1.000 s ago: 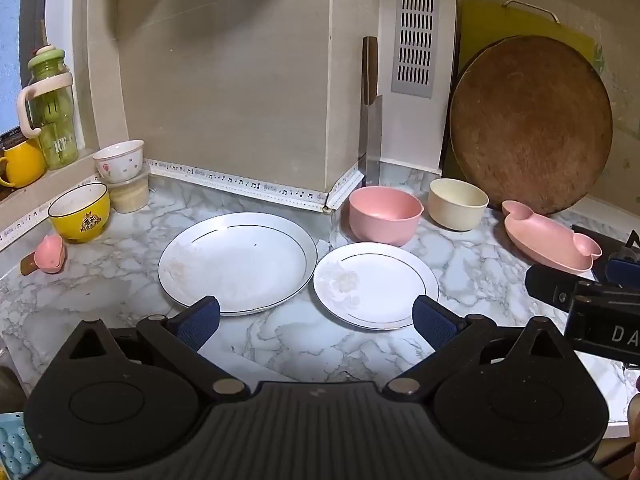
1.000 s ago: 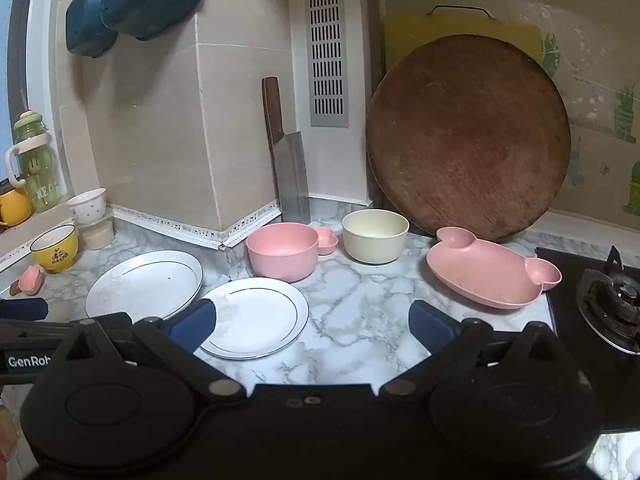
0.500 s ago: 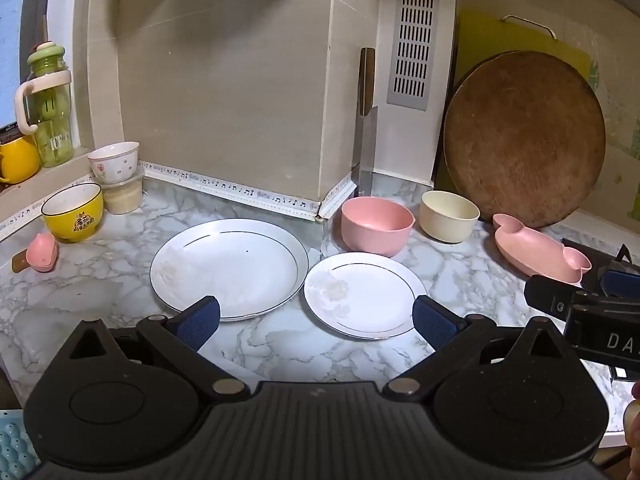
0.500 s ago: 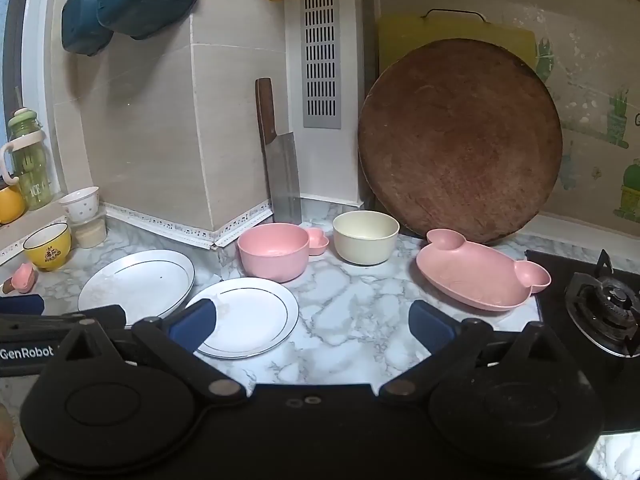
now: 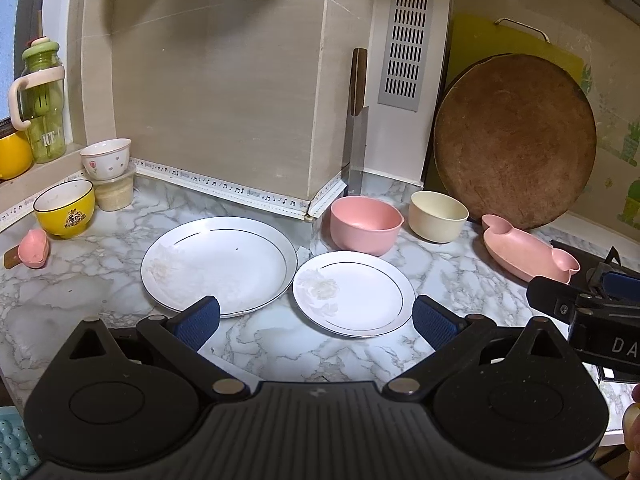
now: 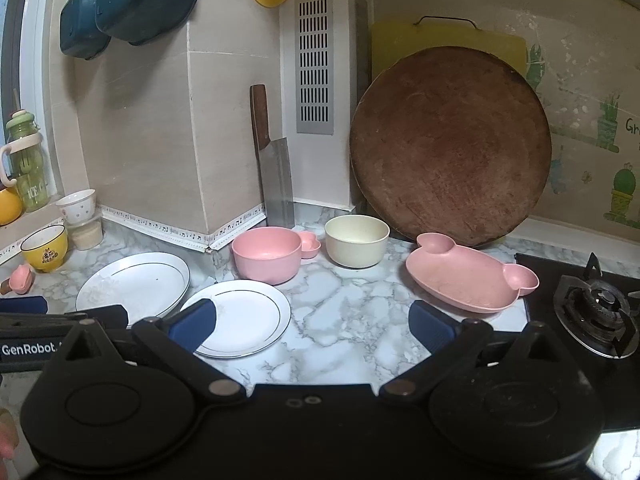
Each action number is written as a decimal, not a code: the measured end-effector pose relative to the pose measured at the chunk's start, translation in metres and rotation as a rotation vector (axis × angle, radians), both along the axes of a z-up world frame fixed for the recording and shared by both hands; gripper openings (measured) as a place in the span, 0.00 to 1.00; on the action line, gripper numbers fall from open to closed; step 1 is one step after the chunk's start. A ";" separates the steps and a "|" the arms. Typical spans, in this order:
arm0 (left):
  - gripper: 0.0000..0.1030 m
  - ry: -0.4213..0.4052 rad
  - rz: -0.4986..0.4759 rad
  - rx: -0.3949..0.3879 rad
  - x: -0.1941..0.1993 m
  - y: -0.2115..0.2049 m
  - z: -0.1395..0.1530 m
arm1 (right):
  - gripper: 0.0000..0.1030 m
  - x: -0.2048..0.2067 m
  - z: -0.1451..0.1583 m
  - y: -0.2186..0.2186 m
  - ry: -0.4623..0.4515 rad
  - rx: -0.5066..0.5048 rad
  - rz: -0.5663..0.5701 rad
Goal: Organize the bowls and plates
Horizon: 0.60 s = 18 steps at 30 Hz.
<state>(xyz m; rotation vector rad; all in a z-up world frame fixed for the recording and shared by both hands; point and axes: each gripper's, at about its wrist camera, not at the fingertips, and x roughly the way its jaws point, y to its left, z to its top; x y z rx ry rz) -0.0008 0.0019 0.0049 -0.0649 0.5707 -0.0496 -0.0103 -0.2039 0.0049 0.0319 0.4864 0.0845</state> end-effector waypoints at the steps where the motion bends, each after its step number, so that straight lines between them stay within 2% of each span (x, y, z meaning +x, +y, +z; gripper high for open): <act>1: 1.00 0.001 0.004 0.003 0.000 0.000 0.000 | 1.00 -0.001 0.000 0.000 0.000 0.001 0.000; 18: 1.00 0.015 0.007 0.021 -0.005 -0.001 0.001 | 1.00 -0.004 0.001 0.000 0.007 0.002 -0.006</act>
